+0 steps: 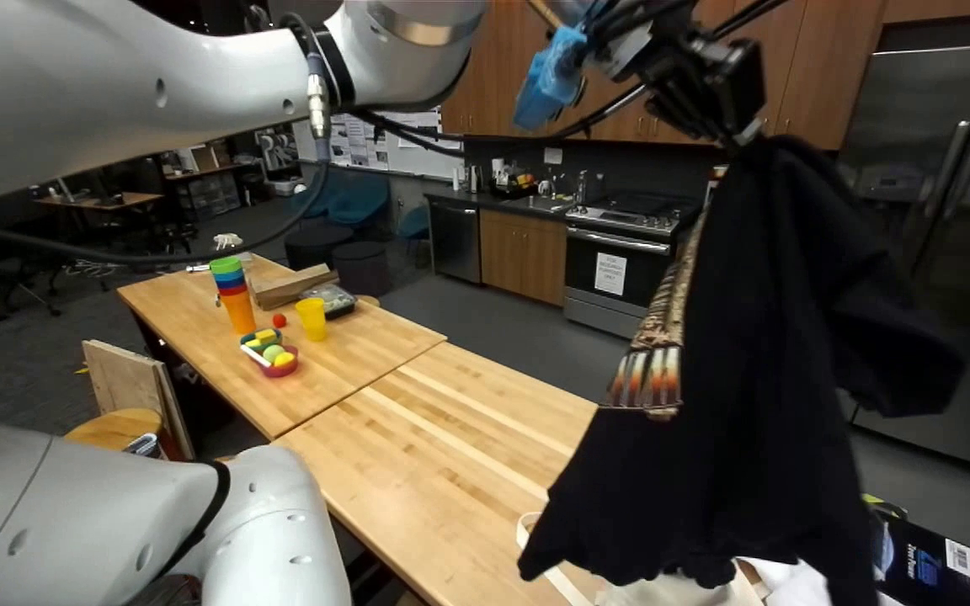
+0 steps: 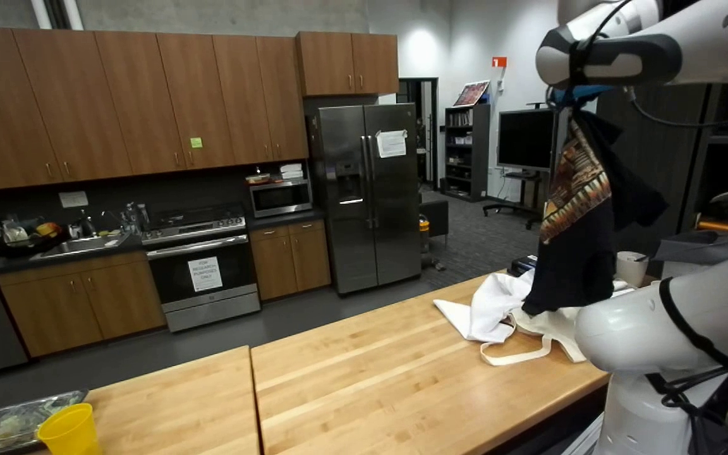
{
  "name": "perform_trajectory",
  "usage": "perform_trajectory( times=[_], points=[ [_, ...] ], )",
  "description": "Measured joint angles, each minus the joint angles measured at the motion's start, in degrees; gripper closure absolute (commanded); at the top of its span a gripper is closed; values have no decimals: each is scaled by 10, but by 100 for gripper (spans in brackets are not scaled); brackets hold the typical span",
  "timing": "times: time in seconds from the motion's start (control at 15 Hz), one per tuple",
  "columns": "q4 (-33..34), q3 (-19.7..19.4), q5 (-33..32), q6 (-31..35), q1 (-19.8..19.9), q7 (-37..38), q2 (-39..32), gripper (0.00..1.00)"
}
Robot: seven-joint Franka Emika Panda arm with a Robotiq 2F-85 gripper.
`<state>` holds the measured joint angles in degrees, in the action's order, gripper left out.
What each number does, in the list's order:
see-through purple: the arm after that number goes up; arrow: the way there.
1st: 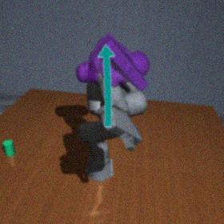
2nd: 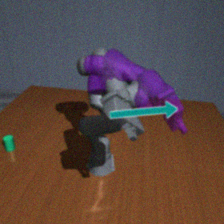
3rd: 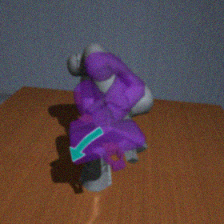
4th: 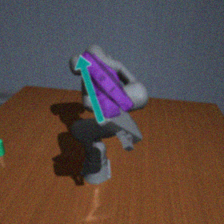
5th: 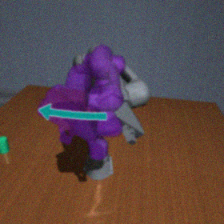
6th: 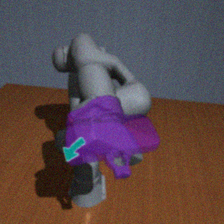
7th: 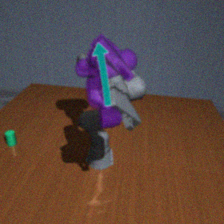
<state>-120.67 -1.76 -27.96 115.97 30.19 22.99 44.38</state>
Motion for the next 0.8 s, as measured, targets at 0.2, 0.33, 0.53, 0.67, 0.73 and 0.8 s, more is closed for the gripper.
perform_trajectory(
  times=[0.2,0.33,0.53,0.67,0.73,0.8],
  points=[
    [-72,14,40,51,-73,15,-23,99],
    [-119,10,75,105,-110,16,-57,99],
    [-166,0,132,185,-154,-6,-132,99],
    [-170,-11,179,217,-183,-49,-191,99],
    [-165,-18,203,221,-197,-78,-215,99],
    [-159,-25,228,220,-212,-112,-236,99]
  ],
)
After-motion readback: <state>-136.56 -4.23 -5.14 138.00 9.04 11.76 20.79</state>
